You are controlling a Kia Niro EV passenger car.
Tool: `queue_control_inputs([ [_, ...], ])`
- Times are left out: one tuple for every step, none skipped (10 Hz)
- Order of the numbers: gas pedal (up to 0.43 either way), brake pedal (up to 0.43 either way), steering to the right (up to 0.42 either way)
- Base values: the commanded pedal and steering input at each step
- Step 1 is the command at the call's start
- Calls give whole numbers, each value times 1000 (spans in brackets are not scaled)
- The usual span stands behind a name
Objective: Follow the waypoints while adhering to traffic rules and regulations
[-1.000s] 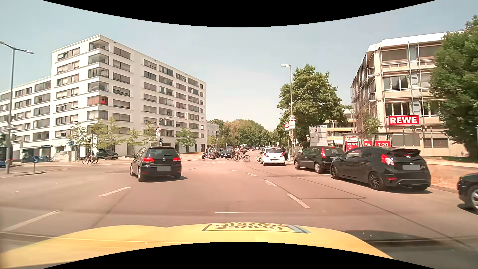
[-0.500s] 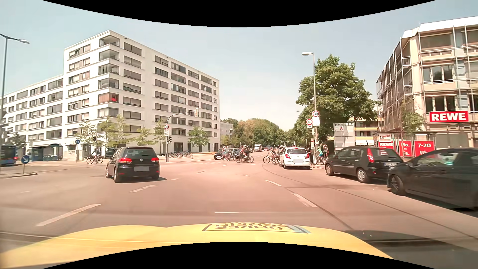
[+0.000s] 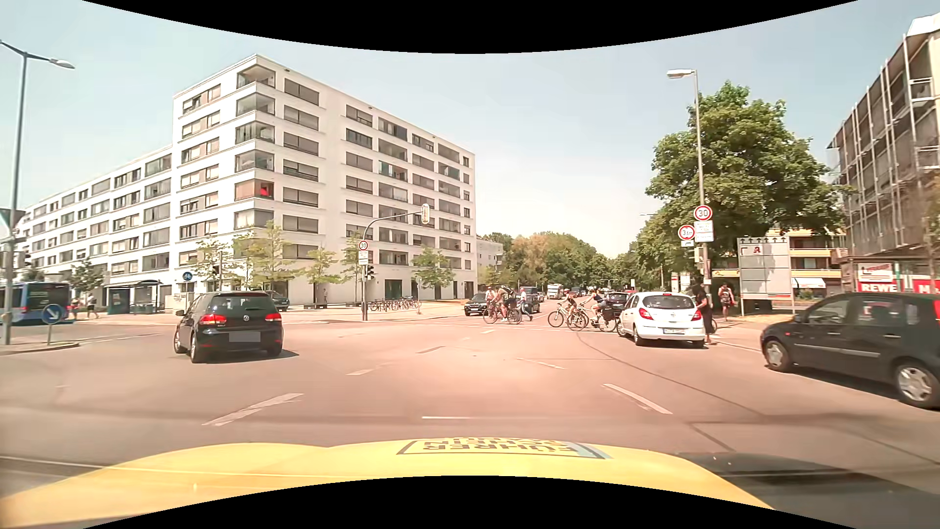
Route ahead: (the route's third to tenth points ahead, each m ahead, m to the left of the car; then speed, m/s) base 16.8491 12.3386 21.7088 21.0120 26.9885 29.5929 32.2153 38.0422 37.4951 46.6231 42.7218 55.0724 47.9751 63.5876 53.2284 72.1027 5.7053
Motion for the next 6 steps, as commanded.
queue_control_inputs([
  [47,0,-202],
  [47,0,-209],
  [47,0,-216],
  [47,0,-222],
  [47,0,-228],
  [67,0,-232],
])
